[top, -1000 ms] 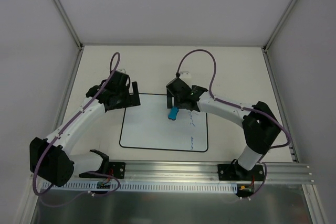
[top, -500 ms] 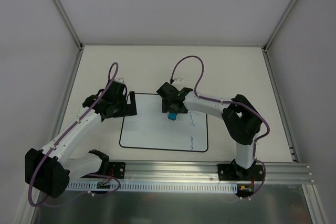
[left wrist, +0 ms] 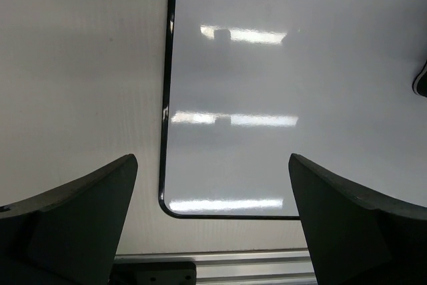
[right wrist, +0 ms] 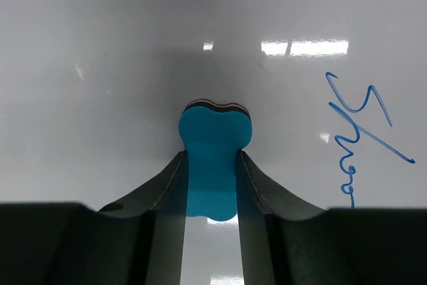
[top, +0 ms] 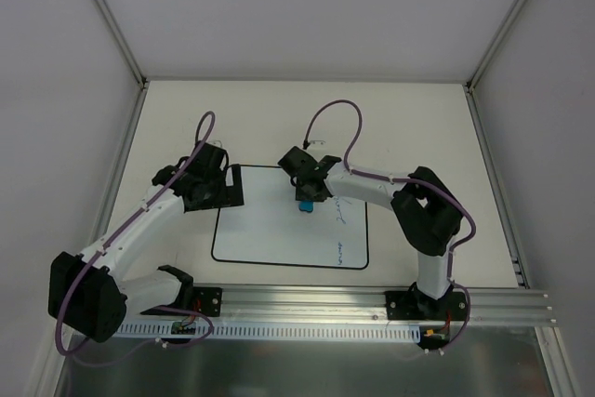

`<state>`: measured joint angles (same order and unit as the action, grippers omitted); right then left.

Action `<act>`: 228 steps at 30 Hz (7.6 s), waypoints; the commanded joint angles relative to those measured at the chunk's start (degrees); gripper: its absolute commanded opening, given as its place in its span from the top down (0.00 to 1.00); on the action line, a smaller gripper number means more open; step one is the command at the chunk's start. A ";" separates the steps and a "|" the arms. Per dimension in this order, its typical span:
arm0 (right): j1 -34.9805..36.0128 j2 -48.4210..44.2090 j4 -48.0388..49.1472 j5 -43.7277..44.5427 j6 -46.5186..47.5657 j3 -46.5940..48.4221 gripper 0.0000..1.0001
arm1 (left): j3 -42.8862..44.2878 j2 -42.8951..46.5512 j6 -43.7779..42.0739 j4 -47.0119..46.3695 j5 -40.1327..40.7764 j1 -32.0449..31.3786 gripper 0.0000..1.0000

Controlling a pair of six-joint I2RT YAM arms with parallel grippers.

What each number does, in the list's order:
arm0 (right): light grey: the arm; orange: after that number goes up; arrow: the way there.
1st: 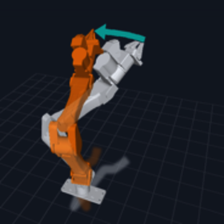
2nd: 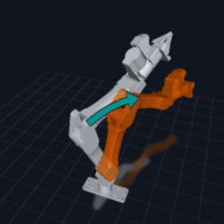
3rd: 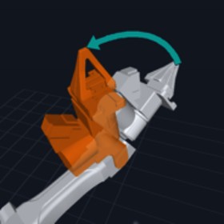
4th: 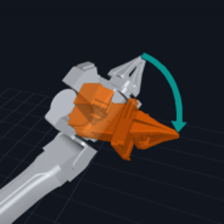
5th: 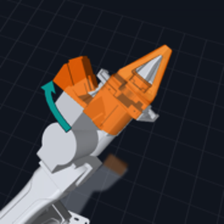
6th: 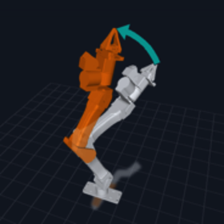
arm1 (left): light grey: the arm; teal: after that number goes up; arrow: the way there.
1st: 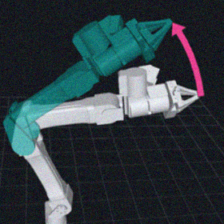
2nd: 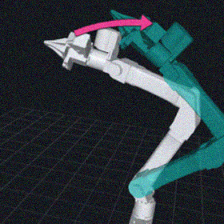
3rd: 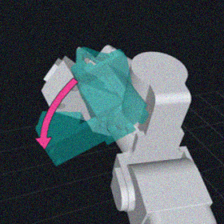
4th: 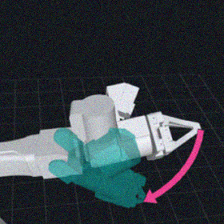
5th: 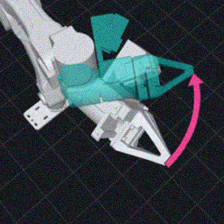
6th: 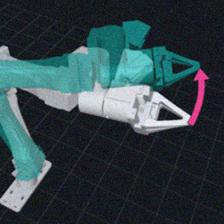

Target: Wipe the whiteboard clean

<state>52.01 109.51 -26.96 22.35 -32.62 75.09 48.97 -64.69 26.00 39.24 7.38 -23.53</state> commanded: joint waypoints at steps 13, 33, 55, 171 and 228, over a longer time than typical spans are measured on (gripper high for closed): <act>-9.20 -9.49 1.91 -4.59 17.84 -9.42 0.94 | 3.59 -19.49 5.20 -9.27 0.18 3.31 0.23; -17.38 -11.43 2.97 -8.55 21.19 -13.65 1.00 | 2.62 -29.35 5.03 -11.91 4.23 5.95 0.71; -15.70 -2.55 -3.27 -3.02 18.04 -3.63 1.00 | 1.48 -29.36 5.47 -12.96 1.32 6.04 0.88; -18.35 -21.69 -7.93 -11.10 8.90 -24.54 1.00 | 8.78 -32.17 7.75 -15.60 -6.94 6.74 1.00; -5.00 -21.30 -2.76 -9.42 -5.35 -31.15 1.00 | 7.90 -31.47 8.45 -15.69 -8.43 7.53 1.00</act>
<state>44.21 81.43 -33.41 16.51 -34.76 44.60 56.75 -96.38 33.47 22.98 1.06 -16.03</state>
